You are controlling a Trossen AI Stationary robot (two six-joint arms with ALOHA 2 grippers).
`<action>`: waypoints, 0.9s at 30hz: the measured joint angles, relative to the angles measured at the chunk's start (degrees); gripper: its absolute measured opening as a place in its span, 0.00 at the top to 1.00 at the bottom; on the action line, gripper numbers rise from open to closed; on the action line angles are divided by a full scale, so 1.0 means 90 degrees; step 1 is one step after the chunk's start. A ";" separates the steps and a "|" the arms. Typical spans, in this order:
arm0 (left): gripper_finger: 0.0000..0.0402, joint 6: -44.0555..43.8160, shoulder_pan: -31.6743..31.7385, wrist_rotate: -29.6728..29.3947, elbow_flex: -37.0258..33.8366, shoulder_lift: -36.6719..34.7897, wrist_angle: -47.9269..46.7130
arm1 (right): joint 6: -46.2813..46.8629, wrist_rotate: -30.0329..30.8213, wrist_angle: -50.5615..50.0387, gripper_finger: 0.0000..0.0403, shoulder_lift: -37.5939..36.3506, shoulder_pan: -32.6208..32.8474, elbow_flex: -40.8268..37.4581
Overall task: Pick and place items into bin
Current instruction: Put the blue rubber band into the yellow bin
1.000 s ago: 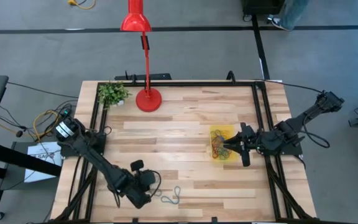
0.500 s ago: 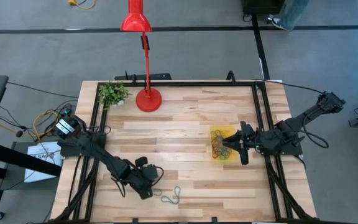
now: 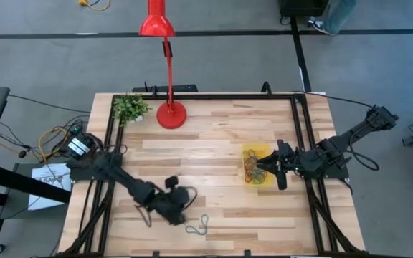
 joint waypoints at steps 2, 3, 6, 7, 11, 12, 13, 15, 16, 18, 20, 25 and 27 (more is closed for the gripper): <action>1.00 0.0364 0.0276 -0.0272 0.0184 -0.0005 0.0081 | 0.0001 0.0000 0.0005 0.81 0.0000 0.0000 0.0000; 1.00 0.0563 0.0440 -0.0300 0.0271 -0.0005 0.0126 | 0.0000 0.0008 0.0006 0.81 0.0000 0.0000 0.0000; 1.00 0.1325 0.1006 -0.0219 0.0536 -0.0005 0.0576 | 0.0000 0.0034 0.0010 0.81 0.0000 0.0000 0.0000; 1.00 0.1686 0.1201 -0.0216 0.0639 -0.0005 0.0824 | 0.0000 0.0036 0.0010 0.81 0.0000 0.0000 0.0000; 1.00 0.3235 0.2045 0.0191 0.1039 -0.0009 0.2139 | 0.0000 0.0036 0.0007 0.81 0.0000 0.0000 0.0000; 1.00 0.3539 0.2266 0.0481 0.1151 -0.0010 0.2511 | 0.0000 0.0036 0.0009 0.81 0.0000 0.0000 0.0000; 1.00 0.3803 0.2473 0.0848 0.1271 -0.0011 0.2868 | 0.0000 0.0036 0.0008 0.81 0.0000 0.0000 0.0000; 1.00 0.4256 0.2869 0.1634 0.1492 -0.0017 0.3468 | 0.0000 0.0039 0.0007 0.81 0.0000 0.0000 0.0000; 1.00 0.4408 0.3058 0.1978 0.1605 -0.0021 0.3676 | 0.0000 0.0039 0.0007 0.81 0.0000 0.0000 0.0000; 1.00 0.4460 0.3387 0.2508 0.1831 -0.0025 0.3813 | 0.0000 0.0042 0.0010 0.81 -0.0008 0.0000 0.0000; 1.00 0.4391 0.3654 0.2812 0.2022 -0.0010 0.3766 | 0.0000 0.0111 0.0069 0.81 -0.0041 0.0000 0.0000; 1.00 0.4379 0.4057 0.2931 0.2442 0.0605 0.3770 | -0.0272 0.0235 0.0393 0.81 -0.0182 0.0016 0.0079; 1.00 0.4354 0.4184 0.3037 0.2683 0.0983 0.3746 | -0.0380 0.0063 0.0407 0.81 -0.0252 0.0083 0.0123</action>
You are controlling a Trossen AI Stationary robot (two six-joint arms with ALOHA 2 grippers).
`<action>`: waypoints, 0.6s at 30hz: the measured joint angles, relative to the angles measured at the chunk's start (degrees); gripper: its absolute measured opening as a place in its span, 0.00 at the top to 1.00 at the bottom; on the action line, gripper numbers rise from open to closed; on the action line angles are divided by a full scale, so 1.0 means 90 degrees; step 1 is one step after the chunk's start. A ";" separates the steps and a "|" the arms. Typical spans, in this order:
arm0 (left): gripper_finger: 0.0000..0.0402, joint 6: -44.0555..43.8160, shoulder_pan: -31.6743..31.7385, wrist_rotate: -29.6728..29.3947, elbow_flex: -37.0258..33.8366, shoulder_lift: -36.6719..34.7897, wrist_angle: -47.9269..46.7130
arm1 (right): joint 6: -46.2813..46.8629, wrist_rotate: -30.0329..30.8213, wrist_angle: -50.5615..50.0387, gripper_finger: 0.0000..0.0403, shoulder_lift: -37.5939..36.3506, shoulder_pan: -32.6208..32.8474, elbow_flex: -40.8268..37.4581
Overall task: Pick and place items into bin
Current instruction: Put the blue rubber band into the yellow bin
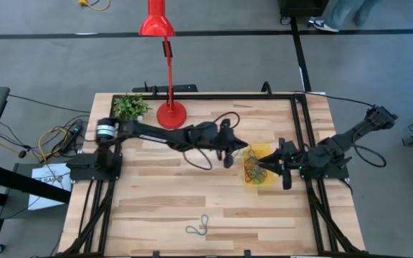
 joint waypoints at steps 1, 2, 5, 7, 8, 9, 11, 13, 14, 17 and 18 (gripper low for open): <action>1.00 -0.0001 0.0052 0.0034 0.0143 0.0202 0.0008 | -0.0010 -0.0083 -0.0006 0.81 -0.0032 0.0032 0.0017; 1.00 0.0010 0.0095 0.0054 0.0320 0.0424 0.0090 | -0.0012 -0.0106 -0.0016 0.81 -0.0068 0.0076 0.0018; 1.00 0.0012 0.0208 0.0174 0.0873 0.1060 0.0290 | -0.0113 -0.0106 -0.0023 0.81 -0.0149 0.0160 0.0018; 1.00 0.0017 0.0262 0.0273 0.1345 0.1460 0.0287 | -0.0326 -0.0100 -0.0039 0.81 -0.0157 0.0170 0.0018; 1.00 0.0014 0.0287 0.0321 0.1575 0.1622 0.0234 | -0.0416 -0.0097 -0.0043 0.81 -0.0156 0.0169 0.0018; 1.00 -0.0008 0.0305 0.0340 0.1824 0.1780 0.0165 | -0.0444 -0.0095 -0.0047 0.81 -0.0156 0.0169 0.0019; 1.00 -0.0108 0.0335 0.0346 0.2255 0.2051 -0.0035 | -0.0454 -0.0092 -0.0081 0.81 -0.0151 0.0169 0.0020; 1.00 -0.0228 0.0346 0.0457 0.2616 0.2263 -0.0318 | -0.0458 -0.0092 -0.0087 0.81 -0.0130 0.0169 0.0020; 1.00 -0.0262 0.0349 0.0582 0.2776 0.2360 -0.0471 | -0.0458 -0.0090 -0.0100 0.81 -0.0132 0.0169 0.0020; 1.00 -0.0260 0.0331 0.0923 0.3176 0.2584 -0.1031 | -0.0458 -0.0091 -0.0096 0.81 -0.0134 0.0169 0.0020; 1.00 -0.0261 0.0327 0.0966 0.3252 0.2617 -0.1238 | -0.0458 -0.0092 -0.0099 0.81 -0.0134 0.0169 0.0020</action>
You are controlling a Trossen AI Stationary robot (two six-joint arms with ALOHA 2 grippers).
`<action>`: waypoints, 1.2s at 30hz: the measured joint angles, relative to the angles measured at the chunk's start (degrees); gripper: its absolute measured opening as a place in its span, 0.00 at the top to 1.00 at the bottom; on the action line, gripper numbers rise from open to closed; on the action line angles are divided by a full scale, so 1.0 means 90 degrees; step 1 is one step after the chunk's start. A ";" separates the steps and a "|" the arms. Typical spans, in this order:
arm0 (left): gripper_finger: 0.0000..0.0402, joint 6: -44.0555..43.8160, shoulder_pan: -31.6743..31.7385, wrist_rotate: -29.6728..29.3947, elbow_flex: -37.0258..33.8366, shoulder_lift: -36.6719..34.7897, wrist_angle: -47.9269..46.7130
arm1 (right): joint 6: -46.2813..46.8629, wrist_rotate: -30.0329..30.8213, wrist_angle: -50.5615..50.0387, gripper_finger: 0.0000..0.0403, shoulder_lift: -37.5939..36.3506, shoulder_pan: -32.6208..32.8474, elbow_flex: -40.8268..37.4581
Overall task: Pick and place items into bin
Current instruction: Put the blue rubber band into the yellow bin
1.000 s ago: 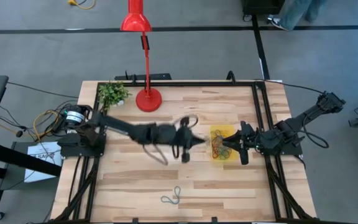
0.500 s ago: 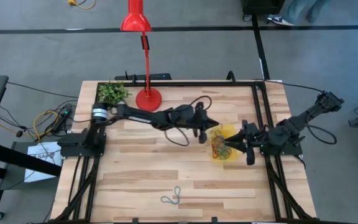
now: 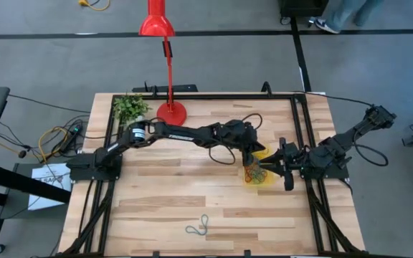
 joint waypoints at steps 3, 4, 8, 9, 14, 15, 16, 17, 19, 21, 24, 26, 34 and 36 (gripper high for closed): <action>1.00 0.0052 -0.0036 -0.0006 0.0020 0.0002 -0.0293 | 0.0000 0.0000 -0.0007 0.81 -0.0005 0.0000 0.0000; 1.00 0.0140 -0.0053 -0.0007 0.0027 0.0002 -0.0281 | 0.0000 0.0000 -0.0018 0.81 -0.0005 0.0000 0.0000; 1.00 0.0211 -0.0101 -0.0021 0.0029 -0.0038 -0.0131 | 0.0000 0.0002 -0.0018 0.81 -0.0005 0.0000 0.0000; 1.00 0.0211 -0.0104 -0.0023 0.0030 -0.0052 -0.0141 | 0.0000 0.0002 -0.0019 0.81 -0.0005 0.0000 0.0000; 1.00 0.0155 -0.0084 -0.0170 0.0036 -0.0059 -0.0577 | 0.0000 0.0002 -0.0018 0.81 -0.0005 0.0000 0.0000; 1.00 0.0150 -0.0078 -0.0203 0.0036 -0.0059 -0.0647 | 0.0000 0.0002 -0.0018 0.81 -0.0005 0.0000 0.0000; 1.00 0.0152 -0.0073 -0.0224 0.0036 -0.0059 -0.0722 | 0.0000 0.0002 -0.0018 0.81 -0.0005 0.0000 0.0000; 0.99 0.0177 -0.0064 -0.0225 0.0036 -0.0059 -0.0796 | 0.0000 0.0002 -0.0018 0.81 -0.0005 0.0000 0.0000; 0.98 0.0306 -0.0063 -0.0192 0.0036 -0.0059 -0.0993 | 0.0000 0.0002 -0.0018 0.81 -0.0005 0.0000 0.0000; 0.95 0.0401 -0.0084 -0.0184 0.0036 -0.0059 -0.1121 | 0.0000 0.0002 -0.0018 0.81 -0.0005 0.0000 0.0000; 0.90 0.0543 -0.0088 -0.0187 0.0036 -0.0059 -0.1266 | 0.0000 0.0002 -0.0018 0.81 -0.0005 0.0000 0.0000; 0.87 0.0565 -0.0087 -0.0286 0.0036 -0.0059 -0.1328 | 0.0000 0.0001 -0.0018 0.81 -0.0005 0.0000 0.0000; 0.76 0.0098 -0.0063 -0.0050 0.0022 -0.0199 -0.1466 | 0.0000 0.0000 -0.0021 0.81 -0.0005 0.0000 0.0000; 0.76 0.0089 -0.0063 0.0325 0.0022 -0.0404 -0.1617 | 0.0002 0.0000 -0.0042 0.81 -0.0002 0.0000 0.0000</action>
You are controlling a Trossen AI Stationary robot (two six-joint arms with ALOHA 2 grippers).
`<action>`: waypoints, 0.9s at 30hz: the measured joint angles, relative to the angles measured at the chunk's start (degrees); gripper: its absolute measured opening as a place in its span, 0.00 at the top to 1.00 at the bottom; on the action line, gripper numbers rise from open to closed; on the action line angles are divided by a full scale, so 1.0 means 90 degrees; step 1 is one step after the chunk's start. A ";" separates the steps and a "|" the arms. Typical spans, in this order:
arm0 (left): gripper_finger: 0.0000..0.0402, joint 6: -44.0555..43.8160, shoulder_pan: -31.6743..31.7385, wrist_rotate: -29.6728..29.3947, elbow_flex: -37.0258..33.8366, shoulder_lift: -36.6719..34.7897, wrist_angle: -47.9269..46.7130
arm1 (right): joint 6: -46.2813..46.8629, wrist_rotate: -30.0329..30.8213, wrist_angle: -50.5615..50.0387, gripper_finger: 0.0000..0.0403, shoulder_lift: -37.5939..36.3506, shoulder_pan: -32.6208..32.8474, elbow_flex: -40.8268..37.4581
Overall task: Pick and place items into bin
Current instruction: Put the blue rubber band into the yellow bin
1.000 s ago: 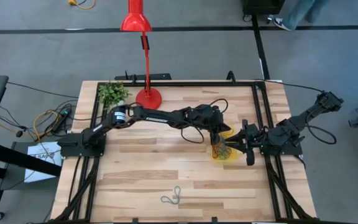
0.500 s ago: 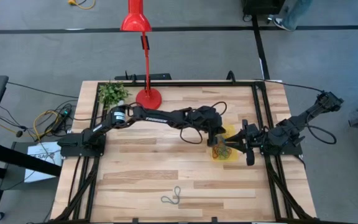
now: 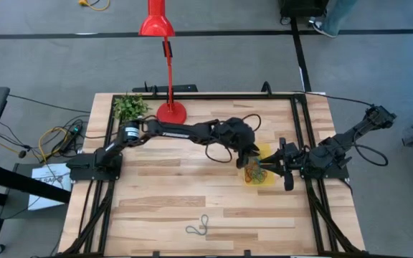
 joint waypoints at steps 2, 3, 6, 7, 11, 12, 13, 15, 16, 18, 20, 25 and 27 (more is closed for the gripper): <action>0.76 -0.0035 -0.0007 0.0344 0.0000 -0.0264 -0.0128 | 0.0000 0.0000 -0.0001 0.81 0.0000 0.0000 0.0000; 0.77 -0.0103 -0.0014 0.0482 0.0000 -0.0398 -0.0188 | 0.0000 0.0000 -0.0002 0.81 0.0003 0.0000 0.0000; 0.78 -0.0194 -0.0069 0.0797 0.0002 -0.0818 -0.0423 | 0.0003 0.0000 0.0000 0.81 0.0005 0.0000 0.0000; 0.78 -0.0176 -0.0099 0.0858 0.0002 -0.0962 -0.0536 | 0.0030 0.0000 0.0000 0.81 0.0005 0.0000 0.0000; 0.79 0.0319 -0.0362 0.0848 0.0002 -0.1546 -0.1394 | 0.0338 -0.0004 -0.0091 0.81 0.0017 0.0000 -0.0003; 0.80 0.0481 -0.0460 0.0807 0.0005 -0.1699 -0.1679 | 0.0387 -0.0004 -0.0078 0.81 0.0017 0.0000 -0.0016; 0.80 0.0616 -0.0563 0.0720 0.0005 -0.1849 -0.2049 | 0.0458 -0.0002 -0.0068 0.81 0.0017 0.0000 -0.0041; 0.81 0.0843 -0.0790 0.0294 0.0005 -0.2153 -0.2656 | 0.0653 -0.0010 -0.0037 0.81 0.0017 0.0000 -0.0128; 0.82 0.0949 -0.0922 -0.0022 0.0005 -0.2314 -0.3047 | 0.0730 -0.0037 -0.0044 0.81 0.0020 0.0000 -0.0175; 0.82 0.1066 -0.1207 -0.0812 0.0005 -0.2626 -0.3686 | 0.0831 -0.0104 -0.0004 0.81 0.0066 0.0000 -0.0233; 0.83 0.1072 -0.1514 -0.1620 0.0005 -0.2885 -0.4418 | 0.0834 -0.0164 0.0030 0.81 0.0170 0.0000 -0.0248; 0.83 0.0614 -0.2193 -0.2813 0.0005 -0.3495 -0.5783 | 0.0442 -0.0155 0.1008 0.81 0.0694 0.0000 -0.0248; 0.83 0.0146 -0.2390 -0.3117 0.0008 -0.3736 -0.6361 | -0.0173 -0.0153 0.1994 0.81 0.1115 0.0000 -0.0249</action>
